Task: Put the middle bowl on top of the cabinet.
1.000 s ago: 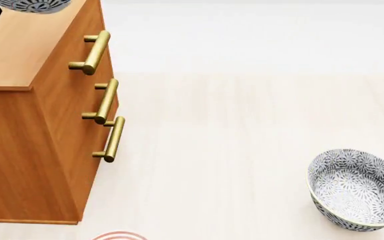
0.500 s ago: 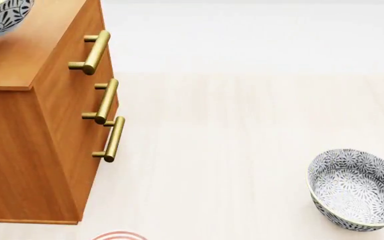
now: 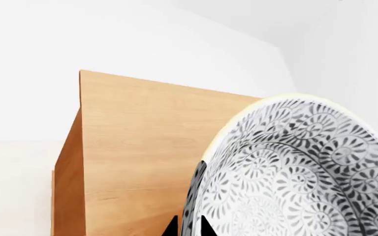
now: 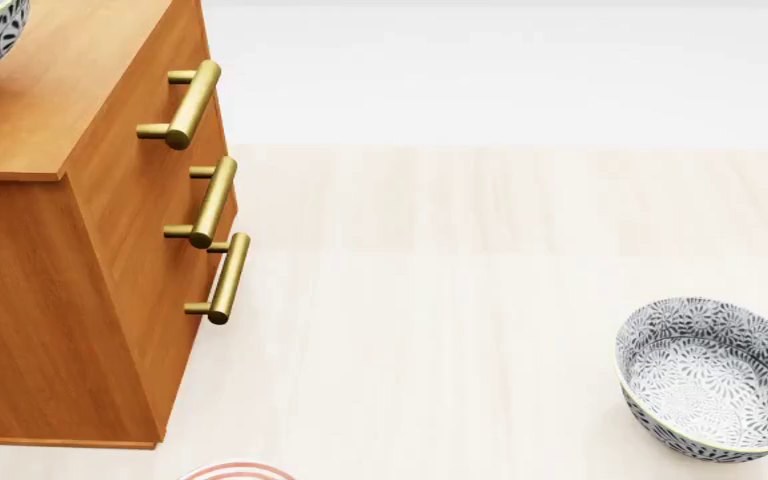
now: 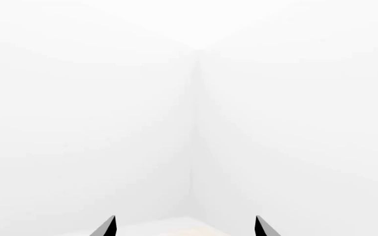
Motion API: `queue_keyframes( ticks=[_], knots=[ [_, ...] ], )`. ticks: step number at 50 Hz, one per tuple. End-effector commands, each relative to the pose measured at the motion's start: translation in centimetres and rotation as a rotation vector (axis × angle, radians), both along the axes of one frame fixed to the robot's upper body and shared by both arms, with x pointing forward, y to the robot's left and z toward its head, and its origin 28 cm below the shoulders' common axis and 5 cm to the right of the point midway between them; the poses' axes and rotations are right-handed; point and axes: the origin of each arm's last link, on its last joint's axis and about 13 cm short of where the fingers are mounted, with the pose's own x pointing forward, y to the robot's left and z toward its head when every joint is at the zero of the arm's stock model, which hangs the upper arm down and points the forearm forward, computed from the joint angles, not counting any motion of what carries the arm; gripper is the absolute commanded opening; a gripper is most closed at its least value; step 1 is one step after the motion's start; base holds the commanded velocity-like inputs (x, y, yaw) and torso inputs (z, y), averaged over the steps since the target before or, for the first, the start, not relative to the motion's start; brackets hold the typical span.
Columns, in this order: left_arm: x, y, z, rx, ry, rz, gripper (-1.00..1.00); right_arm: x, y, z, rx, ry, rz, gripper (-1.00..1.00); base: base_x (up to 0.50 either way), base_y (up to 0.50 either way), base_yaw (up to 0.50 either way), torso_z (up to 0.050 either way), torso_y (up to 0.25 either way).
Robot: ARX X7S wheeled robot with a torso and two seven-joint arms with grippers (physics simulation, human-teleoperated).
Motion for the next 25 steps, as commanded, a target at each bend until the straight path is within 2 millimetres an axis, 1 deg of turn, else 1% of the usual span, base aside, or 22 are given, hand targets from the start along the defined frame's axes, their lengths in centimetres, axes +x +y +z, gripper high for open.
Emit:
queue_keyframes(
  ticks=[1, 8, 14, 15, 16, 19, 25],
  knots=[
    [0.2, 0.1, -0.7, 0.034, 0.022, 0.015, -1.00, -0.1, 0.0, 0.1, -0.003, -0.001, 0.002, 1.00, 0.00, 0.00, 0.00, 0.000, 0.000],
    [0.2, 0.0, -0.8, 0.046, 0.028, 0.016, -1.00, -0.1, 0.1, 0.1, -0.002, -0.004, 0.003, 1.00, 0.00, 0.00, 0.00, 0.000, 0.000],
    [0.3, 0.1, -1.4, 0.061, 0.058, 0.012, -1.00, -0.2, 0.1, 0.2, -0.005, -0.016, -0.002, 1.00, 0.00, 0.00, 0.00, 0.000, 0.000],
    [0.3, 0.1, -1.7, 0.125, 0.089, 0.013, 1.00, -0.2, 0.0, 0.2, -0.004, -0.015, -0.002, 1.00, 0.00, 0.00, 0.00, 0.000, 0.000],
    [0.4, 0.1, -1.8, 0.054, 0.070, -0.001, 1.00, -0.2, 0.1, 0.1, -0.004, -0.014, -0.001, 1.00, 0.00, 0.00, 0.00, 0.000, 0.000],
    [0.3, 0.2, -2.0, 0.090, 0.102, 0.015, 1.00, -0.2, 0.1, 0.2, -0.003, -0.017, -0.001, 1.00, 0.00, 0.00, 0.00, 0.000, 0.000],
    [0.3, 0.2, -1.4, 0.114, 0.086, 0.031, 1.00, -0.2, 0.1, 0.1, -0.002, -0.015, -0.001, 1.00, 0.00, 0.00, 0.00, 0.000, 0.000]
  ],
)
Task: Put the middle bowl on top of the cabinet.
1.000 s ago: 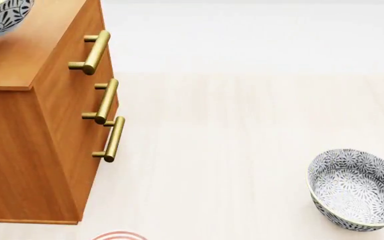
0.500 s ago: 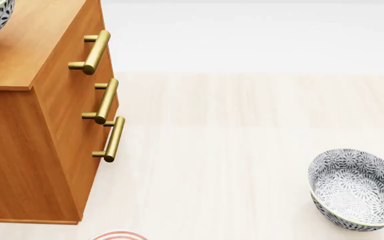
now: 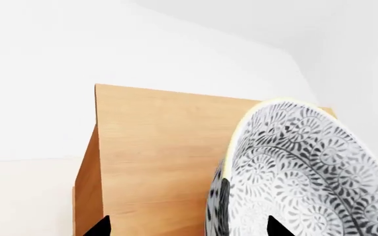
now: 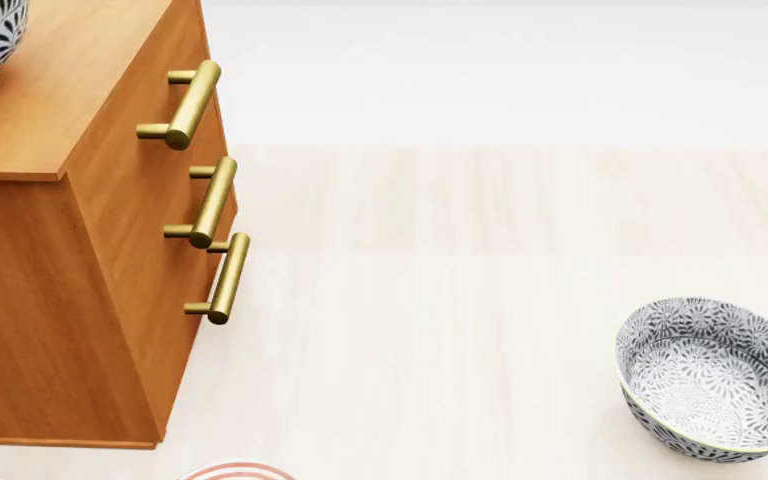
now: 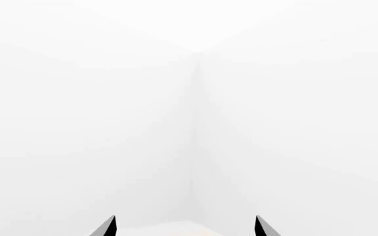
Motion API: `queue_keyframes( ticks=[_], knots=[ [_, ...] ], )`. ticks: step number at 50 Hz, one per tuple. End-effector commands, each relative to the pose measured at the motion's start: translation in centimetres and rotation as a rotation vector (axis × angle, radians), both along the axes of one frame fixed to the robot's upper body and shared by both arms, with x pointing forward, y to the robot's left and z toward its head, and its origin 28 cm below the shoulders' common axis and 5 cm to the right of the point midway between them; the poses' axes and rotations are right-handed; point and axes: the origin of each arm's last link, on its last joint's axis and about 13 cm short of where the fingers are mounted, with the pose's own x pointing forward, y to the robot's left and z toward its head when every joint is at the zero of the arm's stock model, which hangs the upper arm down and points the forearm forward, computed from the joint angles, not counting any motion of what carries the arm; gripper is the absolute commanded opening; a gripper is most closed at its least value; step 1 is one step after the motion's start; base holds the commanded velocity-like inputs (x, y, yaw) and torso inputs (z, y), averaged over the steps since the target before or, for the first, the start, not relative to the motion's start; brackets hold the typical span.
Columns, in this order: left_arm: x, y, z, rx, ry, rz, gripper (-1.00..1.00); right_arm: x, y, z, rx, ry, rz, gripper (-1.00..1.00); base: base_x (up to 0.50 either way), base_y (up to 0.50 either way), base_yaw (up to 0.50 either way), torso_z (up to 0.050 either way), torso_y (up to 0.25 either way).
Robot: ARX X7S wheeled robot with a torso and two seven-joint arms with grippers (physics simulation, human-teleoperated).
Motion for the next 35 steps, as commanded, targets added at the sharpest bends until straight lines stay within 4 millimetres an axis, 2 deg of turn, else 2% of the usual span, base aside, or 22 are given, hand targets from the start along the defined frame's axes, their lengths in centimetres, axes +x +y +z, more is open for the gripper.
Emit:
queue_keyframes(
  ticks=[1, 10, 17, 29, 35],
  knots=[
    [0.0, 0.1, 0.2, 0.055, 0.007, 0.024, 1.00, 0.0, 0.1, 0.0, 0.001, -0.002, 0.001, 1.00, 0.00, 0.00, 0.00, 0.000, 0.000],
    [-0.5, 0.3, 2.7, 0.165, -0.109, 0.081, 1.00, 0.1, 0.1, 0.0, 0.000, -0.002, 0.004, 1.00, 0.00, 0.00, 0.00, 0.000, 0.000],
    [-1.1, 0.0, 4.0, 0.279, -0.189, 0.038, 1.00, 0.3, 0.0, 0.1, -0.001, -0.005, 0.007, 1.00, 0.00, 0.00, 0.00, 0.000, 0.000],
    [-6.0, -0.4, 3.7, 0.433, -0.347, 0.021, 1.00, 0.5, 0.0, 0.1, -0.003, -0.004, 0.014, 1.00, 0.00, 0.00, 0.00, 0.000, 0.000],
    [-7.6, -0.7, 2.1, 0.503, -0.383, 0.023, 1.00, 0.5, 0.0, 0.0, -0.001, -0.003, 0.019, 1.00, 0.00, 0.00, 0.00, 0.000, 0.000]
  ],
)
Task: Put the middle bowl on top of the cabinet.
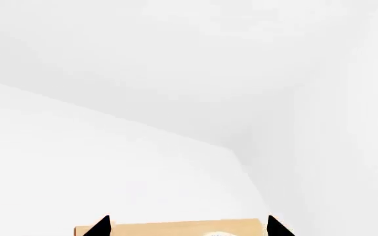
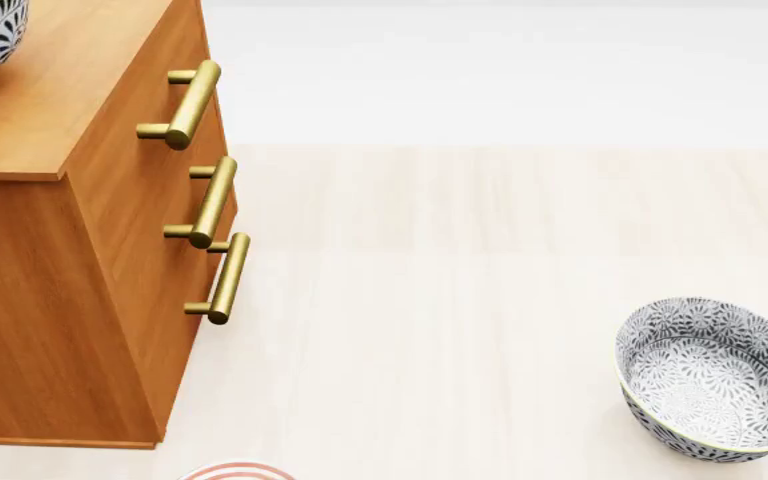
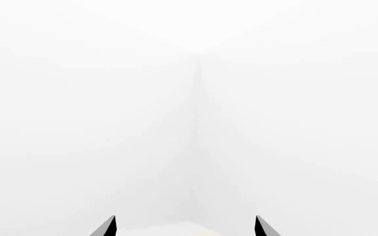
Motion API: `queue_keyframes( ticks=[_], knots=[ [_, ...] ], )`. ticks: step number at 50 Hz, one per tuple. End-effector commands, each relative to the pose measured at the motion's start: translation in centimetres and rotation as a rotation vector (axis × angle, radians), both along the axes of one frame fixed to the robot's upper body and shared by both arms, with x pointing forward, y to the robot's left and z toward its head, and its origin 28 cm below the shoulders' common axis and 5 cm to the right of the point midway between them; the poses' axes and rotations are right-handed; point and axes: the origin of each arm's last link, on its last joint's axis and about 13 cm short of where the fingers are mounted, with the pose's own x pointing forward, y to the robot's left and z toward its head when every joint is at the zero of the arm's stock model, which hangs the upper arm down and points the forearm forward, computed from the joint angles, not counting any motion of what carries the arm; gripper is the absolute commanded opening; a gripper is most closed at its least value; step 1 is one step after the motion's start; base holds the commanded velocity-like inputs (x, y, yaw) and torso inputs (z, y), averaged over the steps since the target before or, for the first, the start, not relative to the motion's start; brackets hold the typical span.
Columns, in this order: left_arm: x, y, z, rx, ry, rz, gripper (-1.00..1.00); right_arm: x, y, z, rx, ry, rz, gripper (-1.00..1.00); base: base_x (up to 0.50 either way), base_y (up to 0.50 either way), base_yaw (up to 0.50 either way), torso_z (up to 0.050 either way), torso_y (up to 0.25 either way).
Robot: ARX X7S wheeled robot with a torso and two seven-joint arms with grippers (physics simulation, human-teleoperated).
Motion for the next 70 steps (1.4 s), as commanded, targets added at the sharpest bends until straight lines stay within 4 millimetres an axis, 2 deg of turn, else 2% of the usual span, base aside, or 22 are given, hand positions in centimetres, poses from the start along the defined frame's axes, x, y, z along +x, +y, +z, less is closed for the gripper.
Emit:
queue_keyframes(
  ticks=[1, 9, 24, 31, 39, 45, 59, 62, 70],
  knots=[
    [-3.6, -1.8, -1.7, 0.161, -0.091, -0.055, 1.00, 0.1, 0.0, 0.0, 0.001, 0.000, 0.007, 1.00, 0.00, 0.00, 0.00, 0.000, 0.000],
    [-4.2, -2.6, -3.7, 0.292, -0.114, -0.096, 1.00, 0.0, 0.1, 0.0, 0.000, 0.003, 0.011, 1.00, 0.00, 0.00, 0.00, 0.000, 0.000],
    [-5.1, -4.5, -5.7, 0.572, -0.267, -0.250, 1.00, 0.0, 0.1, 0.1, -0.002, 0.004, 0.016, 1.00, 0.00, 0.00, 0.00, 0.000, 0.000],
    [-4.7, -5.1, -8.4, 0.641, -0.265, -0.310, 1.00, 0.0, 0.1, 0.1, -0.001, 0.005, 0.015, 1.00, 0.00, 0.00, 0.00, 0.000, 0.000],
    [-5.6, -5.4, -10.9, 0.769, -0.317, -0.335, 1.00, 0.0, 0.2, -0.1, 0.005, 0.004, 0.014, 1.00, 0.00, 0.00, 0.00, 0.000, 0.000],
    [-6.5, -5.4, -12.8, 0.821, -0.327, -0.365, 1.00, 0.2, 0.3, -0.4, 0.013, 0.005, 0.015, 1.00, 0.00, 0.00, 0.00, 0.000, 0.000],
    [-9.1, -5.2, -15.8, 0.906, -0.363, -0.364, 1.00, 0.0, 0.2, -0.5, 0.016, 0.004, 0.013, 1.00, 0.00, 0.00, 0.00, 0.000, 0.000],
    [-9.5, -5.2, -16.8, 0.877, -0.348, -0.374, 1.00, 0.1, 0.2, -0.7, 0.019, 0.005, 0.020, 1.00, 0.00, 0.00, 0.00, 0.000, 0.000],
    [-10.6, -5.0, -19.7, 0.943, -0.319, -0.390, 1.00, 0.2, 0.5, -0.5, 0.017, 0.006, 0.032, 1.00, 0.00, 0.00, 0.00, 0.000, 0.000]
  ],
)
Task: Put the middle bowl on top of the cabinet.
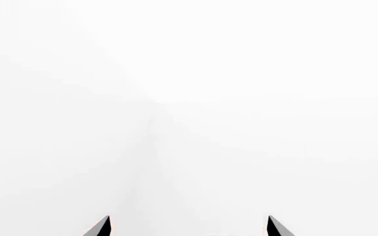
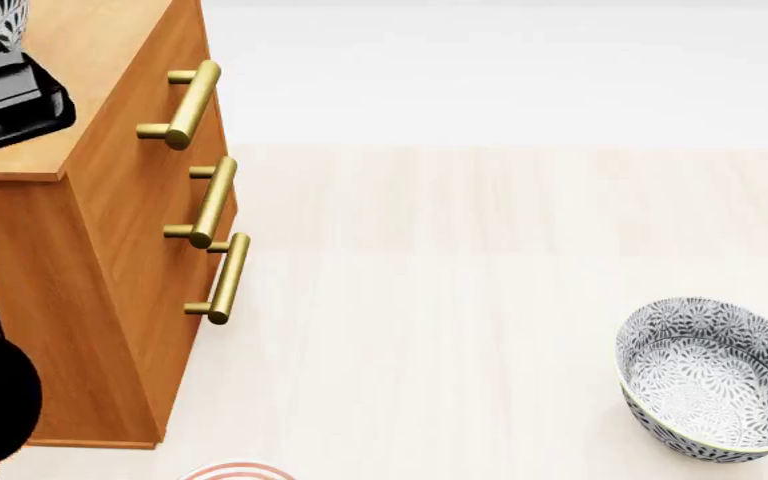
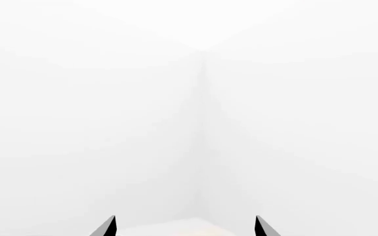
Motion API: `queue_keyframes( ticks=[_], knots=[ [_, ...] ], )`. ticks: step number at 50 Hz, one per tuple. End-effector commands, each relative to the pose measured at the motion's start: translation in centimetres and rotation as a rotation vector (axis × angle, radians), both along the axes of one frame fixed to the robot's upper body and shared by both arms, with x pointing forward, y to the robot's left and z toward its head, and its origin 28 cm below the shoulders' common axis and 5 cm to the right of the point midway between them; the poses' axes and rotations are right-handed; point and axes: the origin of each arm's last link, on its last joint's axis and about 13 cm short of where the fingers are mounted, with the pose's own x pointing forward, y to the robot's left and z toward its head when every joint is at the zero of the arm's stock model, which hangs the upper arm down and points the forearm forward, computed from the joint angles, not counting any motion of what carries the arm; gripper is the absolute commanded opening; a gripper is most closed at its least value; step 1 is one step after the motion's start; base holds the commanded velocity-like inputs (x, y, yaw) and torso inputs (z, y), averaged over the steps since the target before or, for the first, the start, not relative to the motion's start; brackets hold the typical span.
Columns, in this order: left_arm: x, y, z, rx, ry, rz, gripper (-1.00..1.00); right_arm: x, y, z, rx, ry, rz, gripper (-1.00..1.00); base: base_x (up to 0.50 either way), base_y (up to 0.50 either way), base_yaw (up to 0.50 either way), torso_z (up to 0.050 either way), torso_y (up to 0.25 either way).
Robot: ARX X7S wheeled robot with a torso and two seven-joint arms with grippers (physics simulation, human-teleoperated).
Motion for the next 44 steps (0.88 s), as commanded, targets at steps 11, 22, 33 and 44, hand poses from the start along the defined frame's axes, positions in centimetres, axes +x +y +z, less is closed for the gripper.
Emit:
queue_keyframes(
  ticks=[11, 22, 33, 44],
  knots=[
    [-4.3, 0.6, -6.4, 0.103, 0.071, -0.085, 1.00, 0.0, 0.5, -0.3, 0.006, 0.009, 0.023, 1.00, 0.00, 0.00, 0.00, 0.000, 0.000],
    [-8.3, 0.3, -7.1, 0.141, 0.046, -0.105, 1.00, 0.5, 0.8, -0.1, 0.002, 0.007, 0.048, 1.00, 0.00, 0.00, 0.00, 0.000, 0.000],
    [-12.0, 0.1, -6.6, 0.163, -0.011, -0.151, 1.00, 0.5, 0.7, -0.3, 0.003, 0.004, 0.044, 1.00, 0.00, 0.00, 0.00, 0.000, 0.000],
    [-15.3, 0.4, -6.4, 0.181, -0.046, -0.222, 1.00, 0.3, 0.7, -0.3, 0.003, 0.001, 0.040, 1.00, 0.00, 0.00, 0.00, 0.000, 0.000]
  ],
)
